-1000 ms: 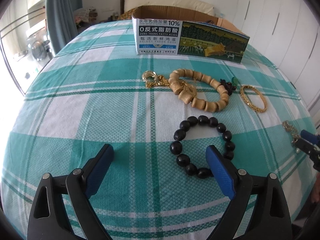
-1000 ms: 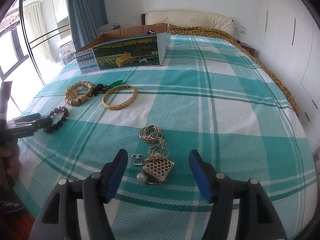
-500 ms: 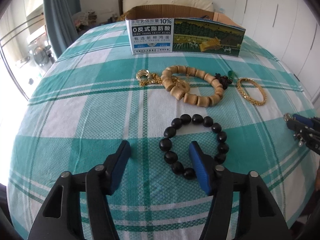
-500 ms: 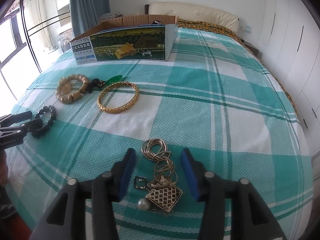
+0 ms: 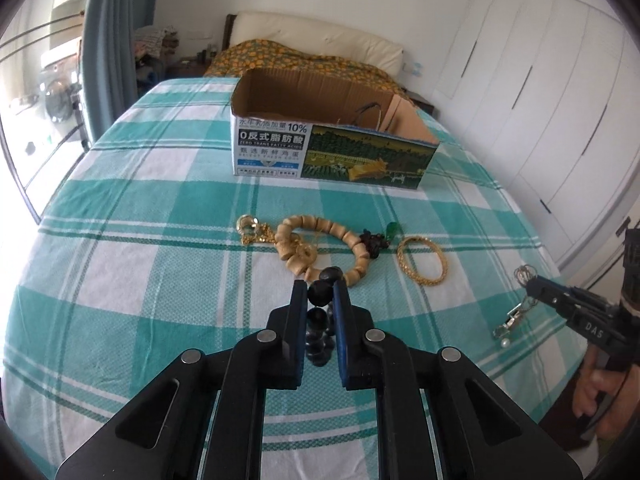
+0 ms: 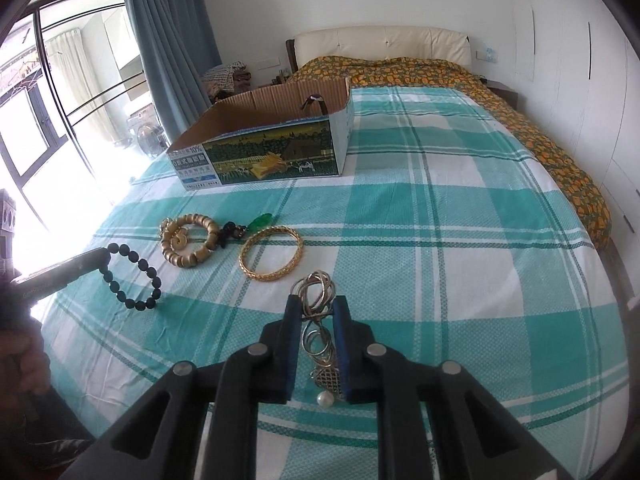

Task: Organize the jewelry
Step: 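Carry the black bracelet and gold pendant into the box and open both tools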

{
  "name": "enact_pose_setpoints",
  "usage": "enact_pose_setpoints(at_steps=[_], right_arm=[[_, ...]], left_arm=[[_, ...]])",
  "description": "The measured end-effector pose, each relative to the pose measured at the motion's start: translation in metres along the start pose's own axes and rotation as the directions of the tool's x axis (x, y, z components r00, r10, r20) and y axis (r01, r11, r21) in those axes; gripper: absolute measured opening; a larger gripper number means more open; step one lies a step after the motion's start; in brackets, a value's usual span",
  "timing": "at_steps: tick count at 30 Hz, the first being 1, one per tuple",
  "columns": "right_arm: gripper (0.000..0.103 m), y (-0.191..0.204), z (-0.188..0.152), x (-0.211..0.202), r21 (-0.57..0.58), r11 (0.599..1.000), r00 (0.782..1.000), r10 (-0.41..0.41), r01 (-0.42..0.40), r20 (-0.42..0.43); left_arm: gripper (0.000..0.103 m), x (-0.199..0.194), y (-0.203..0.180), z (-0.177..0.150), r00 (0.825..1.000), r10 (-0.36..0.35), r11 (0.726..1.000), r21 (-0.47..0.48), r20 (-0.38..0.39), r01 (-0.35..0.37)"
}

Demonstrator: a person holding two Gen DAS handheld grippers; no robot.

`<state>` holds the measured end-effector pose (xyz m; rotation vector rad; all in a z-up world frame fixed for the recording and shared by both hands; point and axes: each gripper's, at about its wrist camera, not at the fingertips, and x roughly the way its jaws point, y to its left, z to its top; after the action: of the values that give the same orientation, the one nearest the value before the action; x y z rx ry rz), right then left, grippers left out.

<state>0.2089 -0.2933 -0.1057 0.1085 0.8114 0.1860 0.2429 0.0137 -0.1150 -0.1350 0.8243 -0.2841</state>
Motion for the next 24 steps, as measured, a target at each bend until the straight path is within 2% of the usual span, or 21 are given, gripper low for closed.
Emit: enact_pose_setpoints(at_steps=[14,24], right_arm=[[0.016,0.030,0.061,-0.030,-0.036,0.993,0.989,0.112,-0.109,0.098],[0.016,0.054,0.145,-0.029,-0.114,0.981,0.972,0.172,-0.155,0.158]], left_arm=[[0.011,-0.034,-0.007,0.070,0.991,-0.100,0.995,0.018,0.089,0.099],[0.011,-0.029,-0.007,0.141,0.984,-0.132,0.991,0.040,0.119,0.128]])
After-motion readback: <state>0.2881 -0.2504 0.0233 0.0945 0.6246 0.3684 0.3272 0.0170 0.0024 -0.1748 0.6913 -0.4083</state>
